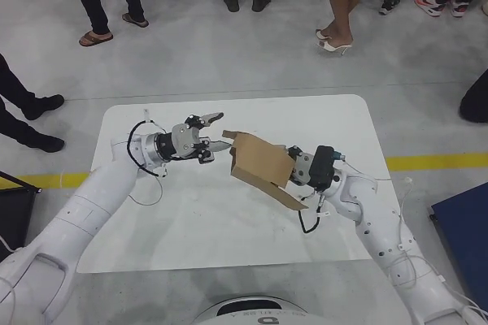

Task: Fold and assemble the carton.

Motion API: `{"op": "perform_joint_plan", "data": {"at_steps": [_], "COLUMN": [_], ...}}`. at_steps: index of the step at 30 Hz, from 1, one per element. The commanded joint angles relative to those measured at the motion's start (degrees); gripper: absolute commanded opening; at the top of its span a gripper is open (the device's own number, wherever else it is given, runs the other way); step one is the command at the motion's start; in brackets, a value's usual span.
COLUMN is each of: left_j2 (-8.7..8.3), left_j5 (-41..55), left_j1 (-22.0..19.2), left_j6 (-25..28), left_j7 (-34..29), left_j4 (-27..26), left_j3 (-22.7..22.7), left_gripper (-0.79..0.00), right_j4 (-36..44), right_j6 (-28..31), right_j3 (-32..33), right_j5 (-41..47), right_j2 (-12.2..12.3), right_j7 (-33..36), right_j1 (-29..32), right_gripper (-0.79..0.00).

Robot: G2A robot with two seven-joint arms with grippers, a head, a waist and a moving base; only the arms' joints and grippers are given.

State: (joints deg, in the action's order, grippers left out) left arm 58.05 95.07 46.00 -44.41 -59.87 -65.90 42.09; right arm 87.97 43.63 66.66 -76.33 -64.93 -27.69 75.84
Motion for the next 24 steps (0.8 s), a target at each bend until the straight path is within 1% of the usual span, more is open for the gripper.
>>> {"op": "perform_joint_plan", "data": {"at_steps": [1, 6, 12, 18, 24], "left_j2": [0.75, 2.19, 3.18, 2.96, 1.93], "left_j5": [-0.2, -0.6, -0.1, 0.4, 0.6], "left_j1": [-0.9, -2.8, -3.5, -3.8, -3.3], "left_j6": [0.0, -0.1, -0.6, 0.0, 0.3], "left_j7": [0.0, 0.1, 0.6, 0.0, -0.3], "left_j4": [1.0, 2.9, 2.7, 3.4, 2.4], "left_j3": [-1.1, -3.1, -5.7, -6.2, -6.3], "left_gripper": [-0.348, -0.369, -0.403, -0.446, -0.446], "right_j4": [0.0, 0.1, -0.2, -0.5, -1.1], "right_j6": [0.0, -0.2, -0.2, -0.4, -0.8], "right_j3": [0.0, 0.2, 0.3, 0.4, 0.2], "right_j5": [0.0, 0.0, 0.3, 0.5, 1.1], "right_j2": [0.0, 0.1, 0.1, 0.0, 0.0], "right_j7": [0.0, -0.1, -0.1, 0.2, 0.8], "right_j1": [0.0, 0.0, -0.2, -0.7, -1.1], "right_gripper": [-0.785, -0.785, -0.785, -0.785, -0.785]}}
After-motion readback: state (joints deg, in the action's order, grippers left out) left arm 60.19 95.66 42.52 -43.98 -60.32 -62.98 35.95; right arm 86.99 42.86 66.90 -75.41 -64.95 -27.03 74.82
